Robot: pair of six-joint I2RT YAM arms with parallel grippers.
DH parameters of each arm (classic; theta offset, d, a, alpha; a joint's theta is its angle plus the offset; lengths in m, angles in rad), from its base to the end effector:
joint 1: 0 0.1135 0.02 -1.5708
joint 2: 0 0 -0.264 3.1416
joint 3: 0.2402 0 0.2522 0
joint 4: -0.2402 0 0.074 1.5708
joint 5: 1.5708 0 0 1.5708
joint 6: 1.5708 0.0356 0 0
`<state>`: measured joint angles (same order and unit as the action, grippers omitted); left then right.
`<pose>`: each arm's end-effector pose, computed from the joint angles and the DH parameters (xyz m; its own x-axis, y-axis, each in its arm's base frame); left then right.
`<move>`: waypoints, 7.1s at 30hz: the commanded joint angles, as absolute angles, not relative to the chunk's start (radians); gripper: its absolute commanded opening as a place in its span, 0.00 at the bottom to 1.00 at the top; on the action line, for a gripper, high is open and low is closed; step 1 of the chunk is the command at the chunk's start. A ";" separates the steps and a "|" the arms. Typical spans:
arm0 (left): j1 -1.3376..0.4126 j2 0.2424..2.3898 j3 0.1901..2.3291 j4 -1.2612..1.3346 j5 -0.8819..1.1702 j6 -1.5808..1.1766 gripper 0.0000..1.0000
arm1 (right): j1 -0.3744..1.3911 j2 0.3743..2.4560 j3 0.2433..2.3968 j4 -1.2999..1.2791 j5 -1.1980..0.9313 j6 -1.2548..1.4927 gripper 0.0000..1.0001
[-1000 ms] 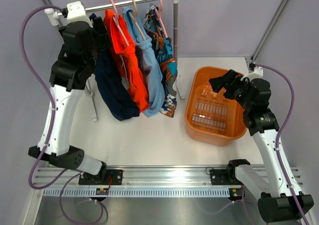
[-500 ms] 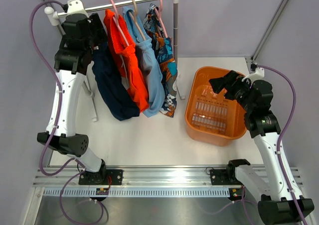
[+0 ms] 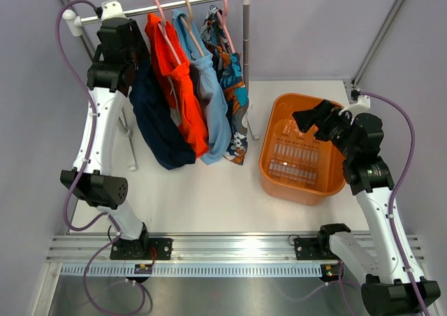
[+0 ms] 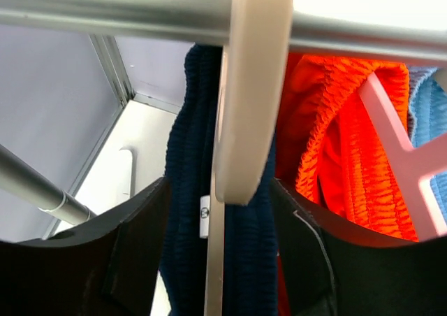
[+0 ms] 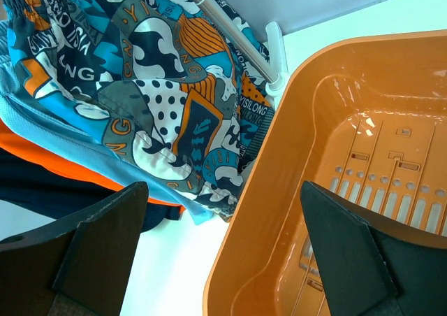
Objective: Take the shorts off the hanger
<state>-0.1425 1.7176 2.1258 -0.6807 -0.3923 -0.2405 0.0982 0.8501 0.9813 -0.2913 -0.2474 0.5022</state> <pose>0.3608 -0.0380 0.4982 -0.2032 -0.1932 -0.9599 -0.2900 0.9482 -0.1295 0.1862 0.0271 0.3861 -0.3006 0.4394 -0.8465 -0.2178 0.8325 0.5094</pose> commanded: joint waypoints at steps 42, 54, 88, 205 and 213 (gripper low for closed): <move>-0.149 1.490 2.065 -0.577 -0.295 -0.166 0.00 | 0.097 0.873 1.012 -0.268 -0.305 0.476 0.99; -0.196 1.306 1.829 -0.647 -0.233 -0.190 0.00 | 0.097 0.890 0.997 -0.253 -0.359 0.471 0.99; -0.687 0.853 1.321 -0.833 0.178 -0.218 0.00 | 0.963 1.270 1.379 -0.459 0.101 0.480 0.93; -0.712 0.713 1.278 -0.442 -0.463 -0.181 0.00 | 0.859 1.350 2.292 -0.245 0.848 -0.480 0.00; -0.712 0.713 1.281 -0.479 -0.476 -0.176 0.00 | 0.591 1.479 2.372 -0.527 0.611 -0.138 0.00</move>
<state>-0.7082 0.7132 1.2671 -0.4904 -0.4572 -0.1905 0.6586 1.4532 2.3302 -0.3981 0.7773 -0.3279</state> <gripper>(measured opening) 0.053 0.023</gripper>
